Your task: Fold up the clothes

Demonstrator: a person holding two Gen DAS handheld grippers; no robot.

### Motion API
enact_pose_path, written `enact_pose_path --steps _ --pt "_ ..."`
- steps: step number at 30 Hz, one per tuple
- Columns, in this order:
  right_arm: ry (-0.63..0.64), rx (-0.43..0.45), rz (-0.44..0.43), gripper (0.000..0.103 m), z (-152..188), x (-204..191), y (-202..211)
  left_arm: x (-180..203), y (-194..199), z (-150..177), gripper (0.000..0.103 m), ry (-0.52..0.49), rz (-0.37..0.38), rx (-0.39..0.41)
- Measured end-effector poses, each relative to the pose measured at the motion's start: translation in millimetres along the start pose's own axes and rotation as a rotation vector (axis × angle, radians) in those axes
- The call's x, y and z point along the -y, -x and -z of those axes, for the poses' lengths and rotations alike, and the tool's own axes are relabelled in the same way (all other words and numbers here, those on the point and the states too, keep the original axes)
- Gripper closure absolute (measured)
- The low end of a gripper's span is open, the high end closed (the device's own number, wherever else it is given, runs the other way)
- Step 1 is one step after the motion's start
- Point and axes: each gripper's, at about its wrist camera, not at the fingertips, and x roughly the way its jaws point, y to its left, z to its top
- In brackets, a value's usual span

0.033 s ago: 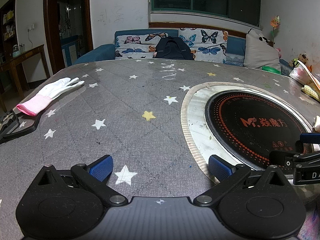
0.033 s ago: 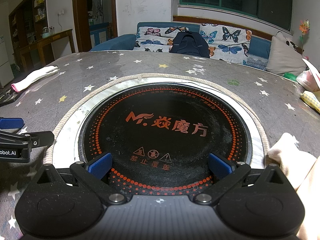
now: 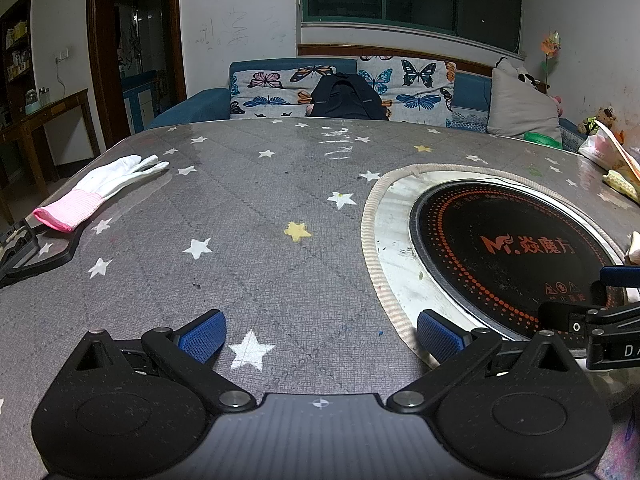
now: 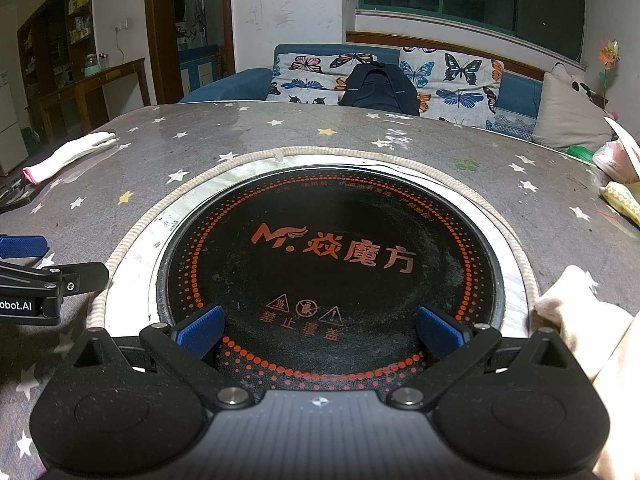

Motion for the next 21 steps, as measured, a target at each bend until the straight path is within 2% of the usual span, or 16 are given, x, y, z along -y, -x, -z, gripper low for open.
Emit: enact_pose_path --steps 21 --pt "-0.002 0.000 0.001 0.000 -0.4 -0.6 -0.4 0.1 -2.3 -0.4 0.000 -0.003 -0.001 -0.003"
